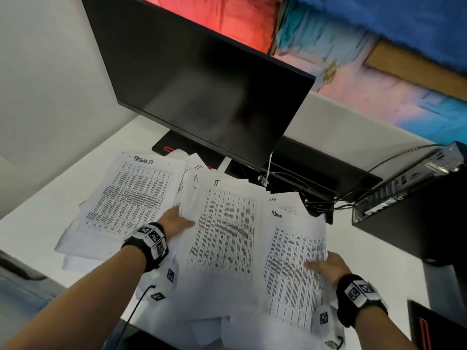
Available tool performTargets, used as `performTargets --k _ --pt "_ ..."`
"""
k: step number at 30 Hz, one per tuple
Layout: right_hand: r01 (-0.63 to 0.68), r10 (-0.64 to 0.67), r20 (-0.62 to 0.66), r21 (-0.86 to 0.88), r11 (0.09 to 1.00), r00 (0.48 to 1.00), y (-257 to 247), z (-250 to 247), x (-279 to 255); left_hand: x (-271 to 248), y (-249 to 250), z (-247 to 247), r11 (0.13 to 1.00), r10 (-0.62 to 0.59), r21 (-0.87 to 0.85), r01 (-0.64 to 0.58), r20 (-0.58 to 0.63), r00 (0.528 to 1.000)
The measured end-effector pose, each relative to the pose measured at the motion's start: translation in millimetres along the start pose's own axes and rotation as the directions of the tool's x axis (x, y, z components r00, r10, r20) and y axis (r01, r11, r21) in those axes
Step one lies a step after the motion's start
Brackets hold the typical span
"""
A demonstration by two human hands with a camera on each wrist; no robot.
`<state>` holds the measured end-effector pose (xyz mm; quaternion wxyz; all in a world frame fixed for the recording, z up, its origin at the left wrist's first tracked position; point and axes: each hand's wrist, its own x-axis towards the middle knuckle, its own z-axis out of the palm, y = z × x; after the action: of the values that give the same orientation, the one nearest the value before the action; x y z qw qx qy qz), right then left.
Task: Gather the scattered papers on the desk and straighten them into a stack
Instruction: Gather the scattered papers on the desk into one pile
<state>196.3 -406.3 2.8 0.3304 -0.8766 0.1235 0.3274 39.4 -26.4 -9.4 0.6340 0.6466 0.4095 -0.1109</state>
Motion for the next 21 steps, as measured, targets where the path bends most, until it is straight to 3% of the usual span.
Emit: performTargets --k 2,5,7,9,12,15,18,21 --pt "-0.008 0.003 -0.044 -0.111 0.994 0.999 -2 -6 -3 -1 2 2 1.0 -0.014 0.002 0.014 -0.024 1.0" --pt "0.038 -0.117 -0.245 -0.305 0.952 0.962 -23 -30 -29 0 1 4 1.0 -0.016 0.019 0.017 -0.038 0.999" --pt "0.124 -0.229 -0.387 -0.276 0.953 0.893 -33 -57 -54 1 2 4 0.998 -0.007 0.058 0.009 -0.037 0.999" --pt "0.264 -0.278 -0.474 -0.096 0.96 0.836 -37 -80 -76 1 5 4 0.994 0.029 0.105 -0.024 -0.041 0.999" --pt "0.381 -0.23 -0.446 0.285 0.88 0.865 -37 -108 -101 -6 13 4 0.985 0.068 0.16 -0.062 -0.036 0.997" --pt "0.393 -0.233 -0.346 0.521 0.758 0.909 -47 -108 -124 -10 15 8 0.981 0.123 0.153 -0.12 -0.01 0.992" --pt "0.396 -0.254 -0.315 0.567 0.722 0.914 -64 -80 -142 -13 14 12 0.985 0.138 0.099 -0.138 0.007 0.99" --pt "0.291 -0.201 -0.22 0.534 0.794 0.954 -54 -32 -122 -18 14 14 0.991 0.134 0.002 -0.134 0.043 0.99"
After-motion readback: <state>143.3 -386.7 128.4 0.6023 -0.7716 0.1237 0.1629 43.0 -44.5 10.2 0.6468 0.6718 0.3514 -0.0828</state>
